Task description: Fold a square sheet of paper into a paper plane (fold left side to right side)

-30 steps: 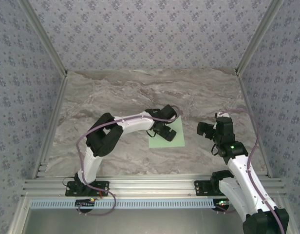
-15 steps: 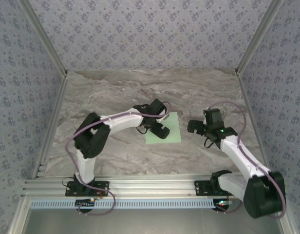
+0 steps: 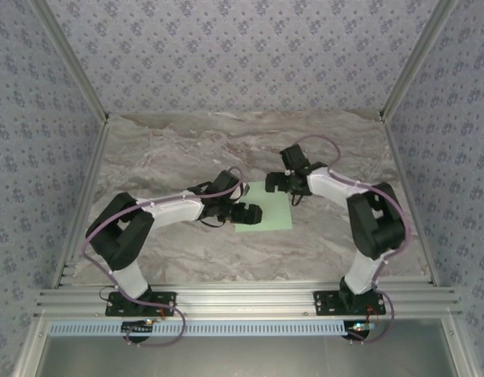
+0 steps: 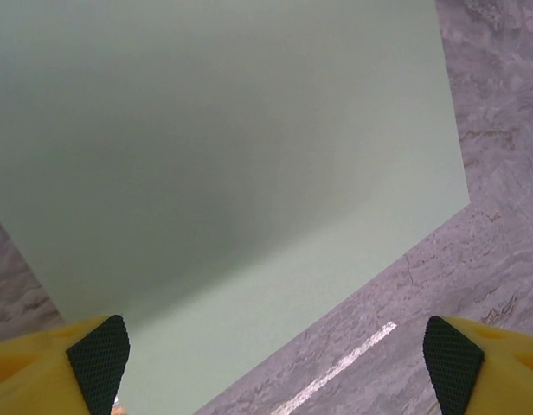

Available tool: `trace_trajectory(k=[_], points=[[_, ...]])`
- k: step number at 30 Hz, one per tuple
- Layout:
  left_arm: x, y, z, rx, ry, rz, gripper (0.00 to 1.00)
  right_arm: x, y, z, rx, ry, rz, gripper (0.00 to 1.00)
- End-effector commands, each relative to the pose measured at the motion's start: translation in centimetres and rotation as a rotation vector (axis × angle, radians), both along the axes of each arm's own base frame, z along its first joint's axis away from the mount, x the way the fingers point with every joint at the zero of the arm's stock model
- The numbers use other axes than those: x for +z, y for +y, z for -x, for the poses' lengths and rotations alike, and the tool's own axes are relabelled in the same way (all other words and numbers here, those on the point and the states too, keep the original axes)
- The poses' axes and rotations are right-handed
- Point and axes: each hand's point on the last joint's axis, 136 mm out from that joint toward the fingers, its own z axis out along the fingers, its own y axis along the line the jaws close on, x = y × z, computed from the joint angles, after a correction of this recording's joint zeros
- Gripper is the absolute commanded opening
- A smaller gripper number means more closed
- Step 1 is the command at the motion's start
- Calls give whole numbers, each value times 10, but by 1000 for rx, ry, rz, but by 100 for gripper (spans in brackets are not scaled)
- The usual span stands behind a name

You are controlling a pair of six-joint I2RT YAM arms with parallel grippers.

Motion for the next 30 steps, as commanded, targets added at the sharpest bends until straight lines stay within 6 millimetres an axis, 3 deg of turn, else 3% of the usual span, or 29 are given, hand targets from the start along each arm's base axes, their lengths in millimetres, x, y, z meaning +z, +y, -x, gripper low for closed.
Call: trace_trajectory(k=[1,6,13,18,19,22,30], points=[[1,-12,-7,37,24,57,90,-6,6,-14,-29,20,41,100],[-16,-1,-5,62,46,-2,90,-28,13,-14,-33,74,77,100],[-33,5,-1,70,75,-45,86,-49,30,15,12,143,50,100],[-41,7,0,72,83,-67,80,-42,54,33,71,156,-29,97],[-42,8,-1,75,84,-68,79,-49,54,46,82,184,-28,96],[-44,8,0,73,84,-72,76,-43,61,56,113,187,-45,93],[-31,9,-5,76,43,-55,74,-33,59,66,148,184,-39,74]])
